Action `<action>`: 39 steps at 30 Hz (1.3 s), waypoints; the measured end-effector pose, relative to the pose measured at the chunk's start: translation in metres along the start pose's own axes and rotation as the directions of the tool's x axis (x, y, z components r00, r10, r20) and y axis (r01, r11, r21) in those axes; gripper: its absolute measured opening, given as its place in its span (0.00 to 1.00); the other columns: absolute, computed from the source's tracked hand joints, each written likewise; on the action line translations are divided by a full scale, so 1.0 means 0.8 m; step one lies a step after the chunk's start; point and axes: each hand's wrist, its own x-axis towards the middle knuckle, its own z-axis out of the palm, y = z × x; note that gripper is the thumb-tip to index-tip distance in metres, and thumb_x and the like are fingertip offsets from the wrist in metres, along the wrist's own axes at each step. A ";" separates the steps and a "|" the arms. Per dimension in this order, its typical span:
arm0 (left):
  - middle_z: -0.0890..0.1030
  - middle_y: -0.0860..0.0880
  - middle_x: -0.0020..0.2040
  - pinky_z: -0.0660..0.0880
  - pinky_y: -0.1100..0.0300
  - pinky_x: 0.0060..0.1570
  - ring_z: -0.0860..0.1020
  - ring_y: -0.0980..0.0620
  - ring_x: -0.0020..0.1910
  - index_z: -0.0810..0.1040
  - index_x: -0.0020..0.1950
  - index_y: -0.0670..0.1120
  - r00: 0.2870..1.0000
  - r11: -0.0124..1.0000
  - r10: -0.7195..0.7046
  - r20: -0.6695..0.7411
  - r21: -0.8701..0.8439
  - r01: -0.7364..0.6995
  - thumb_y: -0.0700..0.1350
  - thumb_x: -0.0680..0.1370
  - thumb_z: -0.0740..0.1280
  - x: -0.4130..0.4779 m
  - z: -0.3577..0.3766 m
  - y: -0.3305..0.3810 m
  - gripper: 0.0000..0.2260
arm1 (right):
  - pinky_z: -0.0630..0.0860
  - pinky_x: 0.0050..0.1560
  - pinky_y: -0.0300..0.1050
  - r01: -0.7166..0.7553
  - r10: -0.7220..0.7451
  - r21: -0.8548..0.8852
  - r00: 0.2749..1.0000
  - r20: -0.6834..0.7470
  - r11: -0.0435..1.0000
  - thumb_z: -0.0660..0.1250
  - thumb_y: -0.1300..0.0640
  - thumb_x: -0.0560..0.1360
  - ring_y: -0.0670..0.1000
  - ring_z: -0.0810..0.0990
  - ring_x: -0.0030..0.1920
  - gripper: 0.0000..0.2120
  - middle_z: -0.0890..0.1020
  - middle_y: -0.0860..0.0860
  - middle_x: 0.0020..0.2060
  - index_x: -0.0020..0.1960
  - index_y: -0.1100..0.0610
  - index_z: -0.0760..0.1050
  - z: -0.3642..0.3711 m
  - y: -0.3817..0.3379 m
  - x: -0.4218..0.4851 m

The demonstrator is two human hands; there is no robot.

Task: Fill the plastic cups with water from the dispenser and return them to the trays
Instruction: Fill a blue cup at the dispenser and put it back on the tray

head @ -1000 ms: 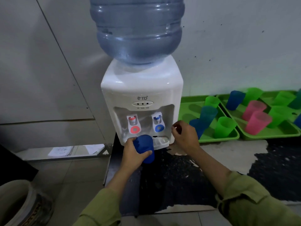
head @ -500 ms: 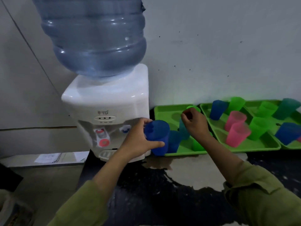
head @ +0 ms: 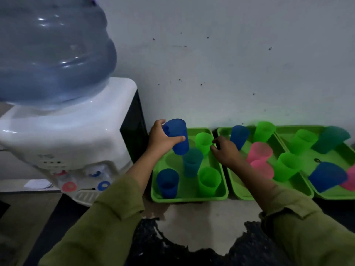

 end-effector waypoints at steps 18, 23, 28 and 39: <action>0.71 0.42 0.65 0.69 0.58 0.56 0.72 0.45 0.62 0.68 0.66 0.41 0.982 0.946 -0.186 -0.037 0.265 0.189 0.41 0.61 0.80 0.093 0.067 -0.113 0.36 | 0.68 0.60 0.46 -0.107 0.139 -0.109 0.931 0.337 0.988 0.58 0.61 0.77 0.60 0.71 0.64 0.17 0.69 0.64 0.67 0.64 0.66 0.69 0.061 0.085 0.032; 0.71 0.41 0.65 0.70 0.56 0.58 0.71 0.44 0.62 0.67 0.66 0.40 0.980 0.934 -0.199 -0.022 0.297 0.197 0.42 0.62 0.80 0.094 0.074 -0.120 0.37 | 0.72 0.55 0.48 -0.148 0.167 -0.084 0.939 0.300 0.985 0.58 0.61 0.77 0.59 0.76 0.57 0.15 0.75 0.62 0.61 0.62 0.62 0.71 0.064 0.088 0.031; 0.70 0.40 0.65 0.69 0.55 0.58 0.71 0.43 0.62 0.66 0.68 0.40 0.982 0.926 -0.186 0.007 0.337 0.173 0.41 0.63 0.79 0.091 0.070 -0.117 0.37 | 0.73 0.58 0.50 -0.184 0.201 -0.084 0.927 0.316 0.979 0.58 0.60 0.77 0.59 0.76 0.58 0.16 0.76 0.62 0.59 0.63 0.62 0.71 0.060 0.085 0.033; 0.68 0.40 0.68 0.68 0.54 0.62 0.69 0.42 0.65 0.66 0.69 0.41 0.993 0.924 -0.116 -0.003 0.366 0.109 0.40 0.68 0.74 0.065 0.061 -0.079 0.32 | 0.73 0.58 0.49 -0.080 0.089 -0.053 0.980 0.176 0.995 0.58 0.61 0.76 0.59 0.76 0.59 0.15 0.79 0.59 0.58 0.59 0.61 0.77 0.012 0.076 0.008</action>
